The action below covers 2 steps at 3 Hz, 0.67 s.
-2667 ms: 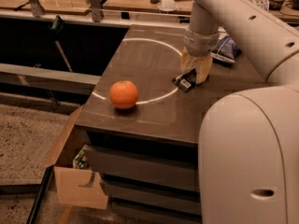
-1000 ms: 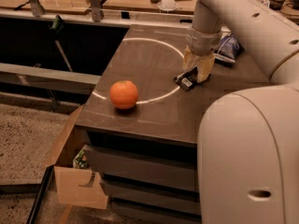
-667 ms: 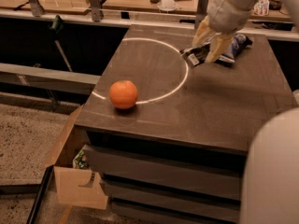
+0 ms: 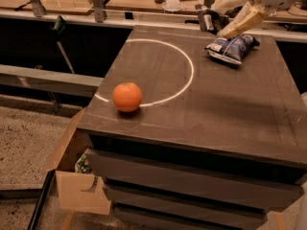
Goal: Pick rxbar chocolate
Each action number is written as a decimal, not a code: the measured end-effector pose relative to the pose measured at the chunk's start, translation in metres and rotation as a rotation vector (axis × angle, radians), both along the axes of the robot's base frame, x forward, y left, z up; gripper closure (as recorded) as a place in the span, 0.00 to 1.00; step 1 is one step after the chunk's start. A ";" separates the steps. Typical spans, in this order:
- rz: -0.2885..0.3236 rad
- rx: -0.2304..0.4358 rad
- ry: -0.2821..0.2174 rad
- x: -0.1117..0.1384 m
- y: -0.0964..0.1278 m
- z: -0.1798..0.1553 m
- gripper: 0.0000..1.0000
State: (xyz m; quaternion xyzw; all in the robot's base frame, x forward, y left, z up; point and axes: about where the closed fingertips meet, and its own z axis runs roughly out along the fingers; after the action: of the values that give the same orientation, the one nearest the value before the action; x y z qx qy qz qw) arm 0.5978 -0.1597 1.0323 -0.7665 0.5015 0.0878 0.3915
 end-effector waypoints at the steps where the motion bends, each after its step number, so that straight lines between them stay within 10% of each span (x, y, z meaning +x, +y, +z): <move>1: -0.003 0.078 0.070 -0.005 0.005 -0.004 1.00; 2: -0.015 0.081 0.120 -0.005 0.004 -0.018 1.00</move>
Offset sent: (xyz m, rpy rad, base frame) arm -0.0216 -0.0048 -0.0366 0.0607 0.2107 -0.0080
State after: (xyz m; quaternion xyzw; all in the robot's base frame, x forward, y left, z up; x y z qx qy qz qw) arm 0.5927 -0.1553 1.0141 -0.7396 0.5257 0.1509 0.3922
